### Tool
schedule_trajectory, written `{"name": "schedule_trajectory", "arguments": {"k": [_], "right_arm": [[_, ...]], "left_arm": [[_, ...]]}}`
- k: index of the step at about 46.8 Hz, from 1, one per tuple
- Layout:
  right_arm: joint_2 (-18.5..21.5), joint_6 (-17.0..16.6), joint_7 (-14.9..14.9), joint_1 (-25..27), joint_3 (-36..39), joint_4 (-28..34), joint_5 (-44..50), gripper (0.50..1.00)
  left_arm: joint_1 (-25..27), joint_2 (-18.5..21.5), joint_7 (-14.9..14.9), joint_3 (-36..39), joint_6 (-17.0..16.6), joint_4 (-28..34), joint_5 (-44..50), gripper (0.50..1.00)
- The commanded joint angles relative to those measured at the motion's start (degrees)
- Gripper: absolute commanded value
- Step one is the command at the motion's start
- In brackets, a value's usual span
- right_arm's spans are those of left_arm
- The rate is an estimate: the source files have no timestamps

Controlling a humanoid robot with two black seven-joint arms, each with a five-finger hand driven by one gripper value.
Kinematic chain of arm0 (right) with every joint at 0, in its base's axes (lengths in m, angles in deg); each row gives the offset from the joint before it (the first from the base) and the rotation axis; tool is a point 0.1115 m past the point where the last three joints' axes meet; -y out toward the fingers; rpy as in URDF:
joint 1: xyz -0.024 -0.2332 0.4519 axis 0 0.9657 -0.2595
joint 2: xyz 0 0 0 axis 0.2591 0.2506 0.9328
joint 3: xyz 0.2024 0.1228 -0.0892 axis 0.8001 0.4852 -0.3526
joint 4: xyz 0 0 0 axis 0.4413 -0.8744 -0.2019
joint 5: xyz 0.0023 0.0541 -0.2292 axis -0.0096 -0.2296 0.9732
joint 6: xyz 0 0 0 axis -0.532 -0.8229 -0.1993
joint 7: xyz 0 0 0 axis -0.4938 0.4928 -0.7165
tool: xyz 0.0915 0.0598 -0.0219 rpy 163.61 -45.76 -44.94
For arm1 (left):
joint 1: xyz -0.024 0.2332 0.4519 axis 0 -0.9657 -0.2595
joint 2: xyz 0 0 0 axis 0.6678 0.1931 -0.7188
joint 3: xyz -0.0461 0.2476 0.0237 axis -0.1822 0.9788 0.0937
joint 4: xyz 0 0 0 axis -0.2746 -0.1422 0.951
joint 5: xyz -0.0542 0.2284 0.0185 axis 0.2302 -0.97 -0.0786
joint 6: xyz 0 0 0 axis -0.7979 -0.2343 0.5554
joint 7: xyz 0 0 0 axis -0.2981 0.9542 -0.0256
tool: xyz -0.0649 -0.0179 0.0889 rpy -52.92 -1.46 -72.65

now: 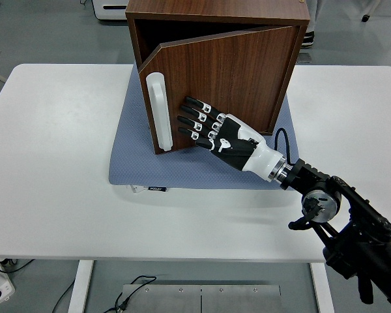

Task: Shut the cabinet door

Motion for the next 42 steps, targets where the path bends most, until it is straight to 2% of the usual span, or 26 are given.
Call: {"name": "schedule_trajectory", "arguments": {"k": [1,19,32,42], "right_arm": [[0.0,0.2,0.0,-0.6,-0.1,0.6,0.0,1.000],[0.0,0.8,0.0,-4.1,0.0,4.5,-0.4,1.000],[0.0,3.1,0.0,-7.6,0.0,6.4,-3.4,1.000],[0.0,3.7,-0.1,-8.2,0.0,7.2,-3.5,1.000]], "left_arm": [[0.0,0.0,0.0,0.0,0.0,0.0,0.0,1.000],[0.0,0.0,0.0,0.0,0.0,0.0,0.0,1.000],[0.0,0.0,0.0,0.0,0.0,0.0,0.0,1.000],[0.0,0.0,0.0,0.0,0.0,0.0,0.0,1.000]]}}
